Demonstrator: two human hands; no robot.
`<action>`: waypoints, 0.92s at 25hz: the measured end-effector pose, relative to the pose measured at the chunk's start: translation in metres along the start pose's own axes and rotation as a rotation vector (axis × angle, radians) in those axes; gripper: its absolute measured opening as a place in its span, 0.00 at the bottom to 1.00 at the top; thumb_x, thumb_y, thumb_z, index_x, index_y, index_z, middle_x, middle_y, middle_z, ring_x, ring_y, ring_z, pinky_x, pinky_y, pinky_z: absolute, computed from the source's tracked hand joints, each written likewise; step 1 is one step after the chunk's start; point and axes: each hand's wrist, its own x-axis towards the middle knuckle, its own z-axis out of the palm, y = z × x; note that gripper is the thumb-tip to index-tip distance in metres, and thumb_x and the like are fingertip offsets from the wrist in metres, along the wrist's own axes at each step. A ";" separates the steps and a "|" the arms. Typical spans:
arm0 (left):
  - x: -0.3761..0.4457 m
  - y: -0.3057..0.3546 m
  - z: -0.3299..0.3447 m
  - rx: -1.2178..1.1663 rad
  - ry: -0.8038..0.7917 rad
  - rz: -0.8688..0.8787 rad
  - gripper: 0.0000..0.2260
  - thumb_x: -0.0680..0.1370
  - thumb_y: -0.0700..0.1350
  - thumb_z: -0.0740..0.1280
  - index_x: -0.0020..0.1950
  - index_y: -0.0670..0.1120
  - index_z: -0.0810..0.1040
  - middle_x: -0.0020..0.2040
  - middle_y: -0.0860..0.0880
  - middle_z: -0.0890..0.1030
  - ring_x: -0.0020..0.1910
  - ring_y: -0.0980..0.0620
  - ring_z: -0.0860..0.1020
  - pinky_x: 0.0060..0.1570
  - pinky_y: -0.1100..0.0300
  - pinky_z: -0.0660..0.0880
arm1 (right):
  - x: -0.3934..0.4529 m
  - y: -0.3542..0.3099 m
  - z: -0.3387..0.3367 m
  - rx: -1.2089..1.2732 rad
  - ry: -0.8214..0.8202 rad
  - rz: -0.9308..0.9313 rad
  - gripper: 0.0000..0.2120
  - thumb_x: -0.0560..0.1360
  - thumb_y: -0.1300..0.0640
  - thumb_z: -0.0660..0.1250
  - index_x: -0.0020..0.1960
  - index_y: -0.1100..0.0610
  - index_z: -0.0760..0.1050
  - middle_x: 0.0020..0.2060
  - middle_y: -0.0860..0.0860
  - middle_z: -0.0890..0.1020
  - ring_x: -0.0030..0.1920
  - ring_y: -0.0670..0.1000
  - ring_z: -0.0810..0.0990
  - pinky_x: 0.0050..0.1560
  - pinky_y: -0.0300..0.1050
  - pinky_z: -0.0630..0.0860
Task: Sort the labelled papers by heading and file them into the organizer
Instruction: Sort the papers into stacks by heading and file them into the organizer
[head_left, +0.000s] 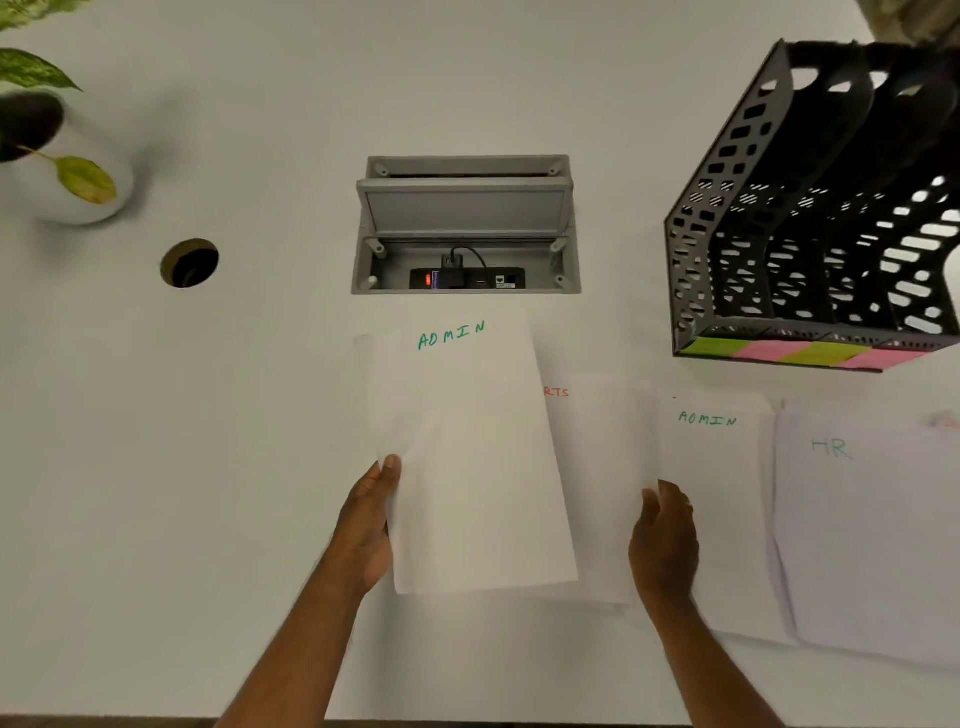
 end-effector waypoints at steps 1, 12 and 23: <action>0.001 0.001 -0.001 -0.008 0.003 -0.003 0.13 0.78 0.55 0.69 0.59 0.52 0.85 0.60 0.49 0.85 0.57 0.51 0.84 0.46 0.58 0.82 | -0.002 -0.003 0.001 0.008 -0.005 -0.019 0.10 0.83 0.59 0.58 0.60 0.62 0.74 0.53 0.59 0.80 0.54 0.62 0.80 0.53 0.57 0.78; 0.002 -0.034 0.066 0.159 -0.130 -0.010 0.14 0.81 0.50 0.66 0.65 0.49 0.81 0.61 0.47 0.84 0.60 0.47 0.83 0.58 0.52 0.79 | 0.007 -0.016 -0.035 0.479 -0.180 0.222 0.14 0.83 0.46 0.57 0.60 0.52 0.77 0.55 0.54 0.83 0.49 0.50 0.83 0.50 0.47 0.77; -0.001 -0.095 0.167 0.642 -0.050 0.222 0.10 0.83 0.42 0.63 0.61 0.50 0.81 0.54 0.49 0.86 0.45 0.48 0.85 0.44 0.55 0.82 | 0.053 0.083 -0.116 0.122 -0.129 0.113 0.16 0.80 0.56 0.66 0.66 0.52 0.68 0.44 0.50 0.80 0.45 0.55 0.82 0.44 0.45 0.78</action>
